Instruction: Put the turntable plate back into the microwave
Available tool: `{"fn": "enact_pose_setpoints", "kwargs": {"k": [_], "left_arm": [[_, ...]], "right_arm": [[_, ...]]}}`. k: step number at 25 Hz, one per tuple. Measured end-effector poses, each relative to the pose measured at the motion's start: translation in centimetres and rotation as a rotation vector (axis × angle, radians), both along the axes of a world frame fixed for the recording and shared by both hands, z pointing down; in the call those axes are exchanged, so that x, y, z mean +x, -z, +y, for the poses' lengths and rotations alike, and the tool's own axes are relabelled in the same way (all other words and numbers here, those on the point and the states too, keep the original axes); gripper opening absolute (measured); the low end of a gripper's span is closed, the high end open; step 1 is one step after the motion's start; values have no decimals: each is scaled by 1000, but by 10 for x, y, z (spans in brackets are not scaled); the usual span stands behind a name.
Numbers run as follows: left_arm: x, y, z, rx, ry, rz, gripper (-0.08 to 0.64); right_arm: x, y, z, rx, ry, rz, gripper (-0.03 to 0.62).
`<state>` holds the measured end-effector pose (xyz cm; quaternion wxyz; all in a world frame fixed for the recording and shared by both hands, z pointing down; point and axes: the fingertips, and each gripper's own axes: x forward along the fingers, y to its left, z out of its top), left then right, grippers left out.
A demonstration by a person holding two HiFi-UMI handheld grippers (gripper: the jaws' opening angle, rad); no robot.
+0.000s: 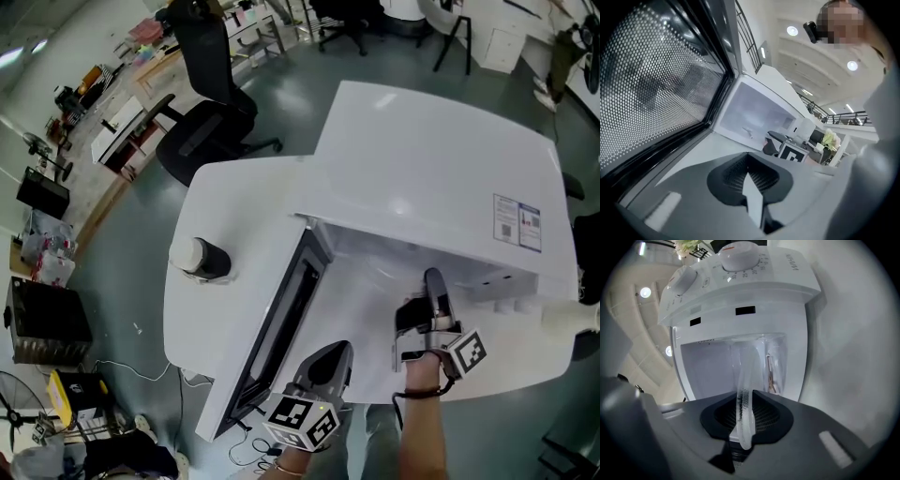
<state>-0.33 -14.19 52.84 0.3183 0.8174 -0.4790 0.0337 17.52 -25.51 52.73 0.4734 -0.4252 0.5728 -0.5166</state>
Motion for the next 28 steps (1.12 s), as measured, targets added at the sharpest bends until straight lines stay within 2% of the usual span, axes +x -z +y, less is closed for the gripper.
{"fn": "enact_pose_setpoints", "kwargs": {"k": [5,28], "left_arm": [[4,-1,-7,-6,-14,13,0],[4,-5,-17,-21,-17,8,0]], "right_arm": [[5,-2,-9,-7,-34,-23,58],[13,3,-45,-6,-101,-2,61]]}}
